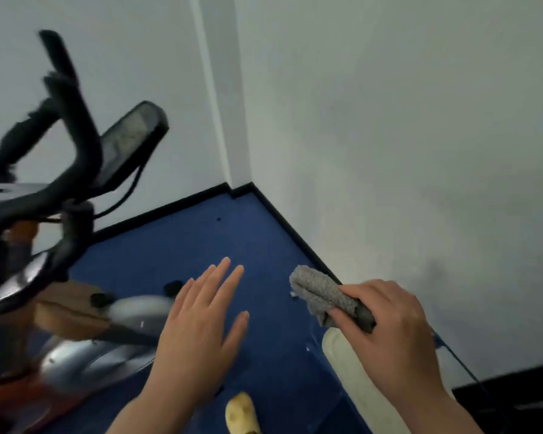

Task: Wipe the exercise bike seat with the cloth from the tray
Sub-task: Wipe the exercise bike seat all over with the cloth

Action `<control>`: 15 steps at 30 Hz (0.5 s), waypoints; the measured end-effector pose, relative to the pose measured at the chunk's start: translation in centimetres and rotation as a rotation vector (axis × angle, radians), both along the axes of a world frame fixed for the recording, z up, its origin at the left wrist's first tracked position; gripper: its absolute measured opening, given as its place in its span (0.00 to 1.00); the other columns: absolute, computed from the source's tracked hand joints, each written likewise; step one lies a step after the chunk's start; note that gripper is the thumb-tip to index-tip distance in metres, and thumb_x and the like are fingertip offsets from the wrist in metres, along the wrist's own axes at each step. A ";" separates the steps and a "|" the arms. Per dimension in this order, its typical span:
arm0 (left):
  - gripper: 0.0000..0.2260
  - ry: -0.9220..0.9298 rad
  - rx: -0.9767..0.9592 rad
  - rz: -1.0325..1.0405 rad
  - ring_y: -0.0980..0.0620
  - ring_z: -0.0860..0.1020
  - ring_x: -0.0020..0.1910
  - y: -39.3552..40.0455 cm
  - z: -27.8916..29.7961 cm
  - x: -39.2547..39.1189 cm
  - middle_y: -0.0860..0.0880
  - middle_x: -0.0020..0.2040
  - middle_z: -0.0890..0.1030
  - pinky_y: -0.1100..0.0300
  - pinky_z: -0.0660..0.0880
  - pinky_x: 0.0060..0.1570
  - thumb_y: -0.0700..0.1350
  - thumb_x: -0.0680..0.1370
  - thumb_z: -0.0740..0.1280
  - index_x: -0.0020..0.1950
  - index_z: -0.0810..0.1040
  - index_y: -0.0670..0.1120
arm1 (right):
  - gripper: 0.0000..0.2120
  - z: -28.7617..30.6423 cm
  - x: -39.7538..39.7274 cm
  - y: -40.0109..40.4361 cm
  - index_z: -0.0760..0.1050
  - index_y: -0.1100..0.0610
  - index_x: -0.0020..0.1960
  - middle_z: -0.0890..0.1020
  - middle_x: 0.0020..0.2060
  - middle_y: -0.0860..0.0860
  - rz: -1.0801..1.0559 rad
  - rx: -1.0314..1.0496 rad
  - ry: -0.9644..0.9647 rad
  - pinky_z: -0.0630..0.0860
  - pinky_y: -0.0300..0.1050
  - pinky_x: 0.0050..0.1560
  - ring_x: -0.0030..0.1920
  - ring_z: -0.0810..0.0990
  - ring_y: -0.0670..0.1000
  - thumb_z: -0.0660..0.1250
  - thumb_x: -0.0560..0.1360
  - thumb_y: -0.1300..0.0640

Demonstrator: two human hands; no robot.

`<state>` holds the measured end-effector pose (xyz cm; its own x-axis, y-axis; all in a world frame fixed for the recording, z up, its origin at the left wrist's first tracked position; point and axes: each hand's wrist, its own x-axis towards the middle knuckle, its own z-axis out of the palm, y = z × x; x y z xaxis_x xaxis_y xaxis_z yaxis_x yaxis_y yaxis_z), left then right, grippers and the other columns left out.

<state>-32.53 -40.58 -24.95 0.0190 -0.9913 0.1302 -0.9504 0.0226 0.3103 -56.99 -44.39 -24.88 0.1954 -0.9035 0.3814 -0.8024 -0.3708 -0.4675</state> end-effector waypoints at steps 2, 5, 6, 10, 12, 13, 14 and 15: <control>0.27 -0.001 -0.007 0.106 0.52 0.61 0.73 2.7 0.6 2.7 0.53 0.75 0.61 0.59 0.49 0.70 0.58 0.74 0.53 0.73 0.61 0.53 | 0.12 0.5 3.0 0.3 0.80 0.51 0.50 0.80 0.41 0.44 0.114 -0.013 -0.015 0.72 0.43 0.47 0.42 0.76 0.48 0.75 0.68 0.52; 0.28 -0.008 -0.050 0.275 0.53 0.59 0.73 7.0 1.8 6.6 0.55 0.75 0.60 0.60 0.49 0.70 0.59 0.74 0.53 0.74 0.60 0.53 | 0.12 1.2 8.0 1.3 0.80 0.52 0.50 0.79 0.41 0.43 0.276 -0.039 -0.034 0.72 0.46 0.48 0.42 0.77 0.48 0.76 0.68 0.52; 0.28 -0.008 -0.064 0.330 0.53 0.59 0.73 8.4 2.2 7.9 0.55 0.75 0.59 0.60 0.50 0.71 0.59 0.74 0.53 0.74 0.60 0.54 | 0.11 1.5 9.6 1.7 0.80 0.51 0.50 0.79 0.41 0.43 0.326 -0.046 -0.034 0.72 0.46 0.48 0.42 0.77 0.48 0.74 0.68 0.52; 0.28 0.028 -0.124 0.521 0.54 0.59 0.73 14.3 3.9 12.6 0.56 0.75 0.59 0.53 0.54 0.71 0.60 0.74 0.52 0.74 0.60 0.55 | 0.11 2.5 16.7 3.7 0.80 0.50 0.50 0.79 0.41 0.42 0.509 -0.040 -0.029 0.73 0.47 0.47 0.42 0.76 0.46 0.74 0.69 0.51; 0.29 0.035 -0.149 0.589 0.56 0.57 0.72 17.4 4.4 15.1 0.58 0.74 0.58 0.54 0.54 0.71 0.61 0.73 0.51 0.74 0.59 0.56 | 0.12 3.0 20.5 5.2 0.80 0.51 0.50 0.79 0.41 0.42 0.575 -0.046 -0.025 0.74 0.47 0.46 0.42 0.76 0.45 0.76 0.68 0.52; 0.29 0.030 -0.157 0.617 0.58 0.56 0.72 19.0 4.5 16.4 0.59 0.74 0.57 0.56 0.52 0.71 0.61 0.73 0.51 0.74 0.57 0.57 | 0.12 3.2 22.6 6.2 0.80 0.50 0.50 0.79 0.41 0.42 0.602 -0.055 -0.025 0.73 0.46 0.46 0.42 0.76 0.45 0.76 0.67 0.53; 0.29 0.022 -0.159 0.645 0.59 0.54 0.72 20.6 4.6 17.8 0.59 0.74 0.57 0.57 0.51 0.70 0.62 0.74 0.50 0.74 0.56 0.58 | 0.12 3.4 24.7 7.2 0.80 0.50 0.50 0.79 0.41 0.42 0.627 -0.063 -0.030 0.73 0.45 0.47 0.42 0.76 0.45 0.76 0.67 0.53; 0.29 0.013 -0.159 0.674 0.59 0.54 0.73 22.3 4.8 19.3 0.59 0.75 0.56 0.58 0.49 0.70 0.62 0.74 0.50 0.74 0.56 0.58 | 0.12 3.6 26.8 8.3 0.80 0.50 0.49 0.79 0.41 0.42 0.651 -0.071 -0.035 0.73 0.44 0.47 0.42 0.76 0.45 0.76 0.67 0.53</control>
<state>-13.22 -18.31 -20.20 0.6269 -0.7314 0.2684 -0.7690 -0.5256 0.3639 -30.16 -36.10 -21.27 0.6801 -0.5771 0.4521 -0.3884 -0.8067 -0.4454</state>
